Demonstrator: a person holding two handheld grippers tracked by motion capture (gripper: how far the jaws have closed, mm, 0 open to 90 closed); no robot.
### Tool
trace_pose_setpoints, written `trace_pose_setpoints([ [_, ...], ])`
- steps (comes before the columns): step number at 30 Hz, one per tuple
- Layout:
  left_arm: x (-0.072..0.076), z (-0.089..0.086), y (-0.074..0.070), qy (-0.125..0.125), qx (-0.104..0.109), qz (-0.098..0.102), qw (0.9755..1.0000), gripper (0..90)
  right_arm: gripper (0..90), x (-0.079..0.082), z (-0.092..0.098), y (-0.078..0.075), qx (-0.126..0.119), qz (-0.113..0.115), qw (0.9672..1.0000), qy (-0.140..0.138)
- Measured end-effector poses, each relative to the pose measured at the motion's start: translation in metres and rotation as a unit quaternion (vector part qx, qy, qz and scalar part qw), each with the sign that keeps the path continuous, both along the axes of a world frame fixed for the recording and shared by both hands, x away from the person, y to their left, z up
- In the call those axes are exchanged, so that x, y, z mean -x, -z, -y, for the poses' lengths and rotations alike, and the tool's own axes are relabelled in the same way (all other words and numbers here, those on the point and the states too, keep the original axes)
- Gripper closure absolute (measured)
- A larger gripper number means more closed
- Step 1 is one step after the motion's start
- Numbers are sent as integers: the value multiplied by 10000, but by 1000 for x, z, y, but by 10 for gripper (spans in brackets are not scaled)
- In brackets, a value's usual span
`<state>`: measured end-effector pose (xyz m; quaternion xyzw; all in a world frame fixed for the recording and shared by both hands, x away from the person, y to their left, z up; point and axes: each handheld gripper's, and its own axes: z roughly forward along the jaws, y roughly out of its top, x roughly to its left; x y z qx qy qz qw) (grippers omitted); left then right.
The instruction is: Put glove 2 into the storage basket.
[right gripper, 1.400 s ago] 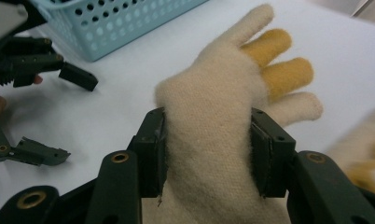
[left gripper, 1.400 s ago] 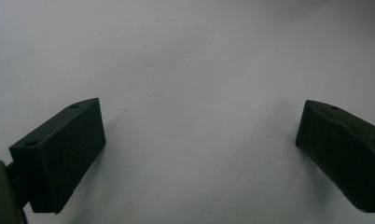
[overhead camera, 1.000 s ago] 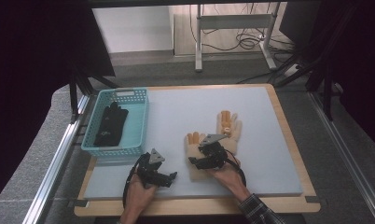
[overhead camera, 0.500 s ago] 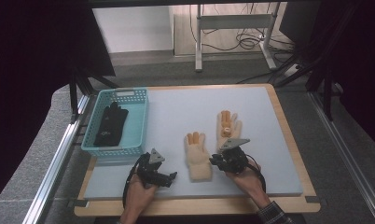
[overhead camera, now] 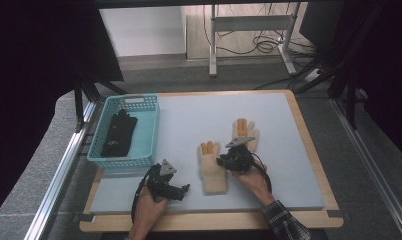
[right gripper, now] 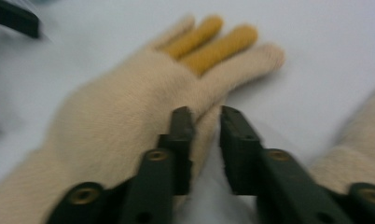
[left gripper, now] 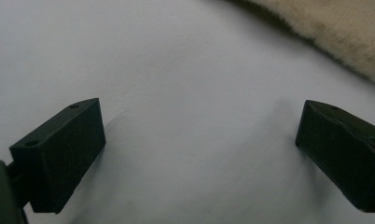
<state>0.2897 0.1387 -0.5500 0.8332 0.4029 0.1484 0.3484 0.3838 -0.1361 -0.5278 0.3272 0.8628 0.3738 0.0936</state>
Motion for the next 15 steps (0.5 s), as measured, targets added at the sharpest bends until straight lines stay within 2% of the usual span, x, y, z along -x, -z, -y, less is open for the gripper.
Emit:
trace_pose_setpoints([
  [1,0,0,0,1,-1,0,10000,18,850,-1,1,1,-147,-95,9998,0],
  [2,0,0,0,1,1,2,10000,18,861,0,3,-1,-182,-128,9997,56],
  [4,0,0,0,1,2,1,10000,18,866,6,5,-7,-121,38,9999,104],
  [5,0,0,0,3,2,-1,10000,18,865,12,8,-14,-117,205,9997,108],
  [6,0,0,0,3,4,-5,10000,17,861,15,11,-17,-164,258,9994,139],
  [7,0,0,0,4,0,-1,10000,17,848,17,15,-22,-218,331,9990,204],
  [9,0,0,0,3,-3,2,10000,18,754,16,21,-25,-221,348,9988,272],
  [10,0,0,0,2,0,0,10000,17,733,14,24,-25,-177,380,9987,306],
  [15,0,0,0,1,3,-5,10000,17,640,6,43,-26,-343,404,9972,533],
])
